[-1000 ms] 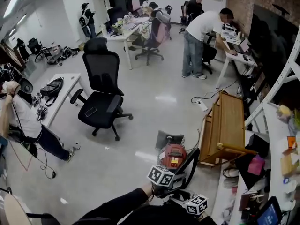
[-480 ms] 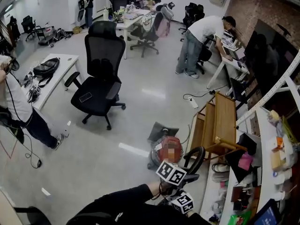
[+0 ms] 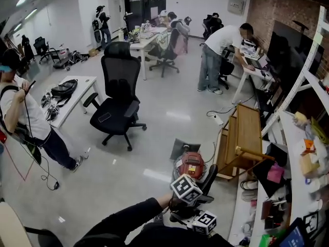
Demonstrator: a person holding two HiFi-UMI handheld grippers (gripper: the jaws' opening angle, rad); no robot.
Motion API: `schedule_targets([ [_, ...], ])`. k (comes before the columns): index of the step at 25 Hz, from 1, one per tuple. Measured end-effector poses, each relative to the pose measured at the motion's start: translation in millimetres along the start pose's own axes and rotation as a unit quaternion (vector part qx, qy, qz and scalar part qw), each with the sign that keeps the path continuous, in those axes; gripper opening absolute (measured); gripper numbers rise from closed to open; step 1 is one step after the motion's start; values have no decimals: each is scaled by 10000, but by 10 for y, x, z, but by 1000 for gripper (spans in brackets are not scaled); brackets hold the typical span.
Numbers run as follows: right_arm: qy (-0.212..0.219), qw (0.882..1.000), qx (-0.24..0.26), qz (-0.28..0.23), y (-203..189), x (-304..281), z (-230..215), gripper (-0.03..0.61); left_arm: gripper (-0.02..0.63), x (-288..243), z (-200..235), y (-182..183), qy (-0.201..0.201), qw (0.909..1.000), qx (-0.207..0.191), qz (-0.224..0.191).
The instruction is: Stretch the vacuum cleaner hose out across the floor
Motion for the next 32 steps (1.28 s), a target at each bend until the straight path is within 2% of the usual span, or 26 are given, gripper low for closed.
schedule_targets([
  [3,251,9992,-234,-207,-231,240,175,146,345,22,-291,-275,81,9995,291,-101],
  [6,386,9923,-932,-719,-500,680,17,146,345,41,-591,-531,500,9979,362,-179],
  [9,409,9795,-1527,-1247,-679,968,-54,146,345,28,-871,-1005,1049,9941,215,180],
  [14,375,9631,-1991,-1770,-695,1224,-84,146,346,-294,-1163,-1841,1636,9823,-239,880],
  [17,384,9501,-2296,-2077,-584,1298,11,146,362,-383,-1161,-2131,2159,9701,-514,979],
  [19,413,9474,-2345,-2137,-529,1285,160,145,364,-349,-1148,-2221,2514,9607,-816,848],
  [20,403,9488,-2306,-2121,-506,1273,238,144,374,-341,-1168,-2239,2537,9597,-973,716],
  [22,370,9490,-2298,-2126,-455,1237,387,146,374,-347,-1257,-2291,2337,9631,-1256,450],
  [26,347,9398,-2465,-2340,-242,1123,710,146,373,-326,-1486,-2554,1967,9621,-1862,315],
  [28,299,9325,-2609,-2480,-156,1044,871,146,372,-254,-1576,-2730,1865,9626,-1959,152],
  [30,228,9262,-2771,-2547,-189,943,1046,146,367,-142,-1667,-2944,1779,9664,-1839,-237],
  [31,201,9249,-2818,-2543,-221,886,1133,146,333,-66,-1692,-3036,1776,9677,-1723,-475],
  [32,185,9238,-2858,-2541,-249,829,1215,146,230,19,-1704,-3111,1779,9684,-1608,-684],
])
Point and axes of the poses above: the fingertips, and each gripper's own axes: x backward along the fingers, z to its left, y out of its top, the point moved 4 cm from there along x, backward along the fingers, and after that the axes turned 6 degrees about z, right-handed, at the moved point
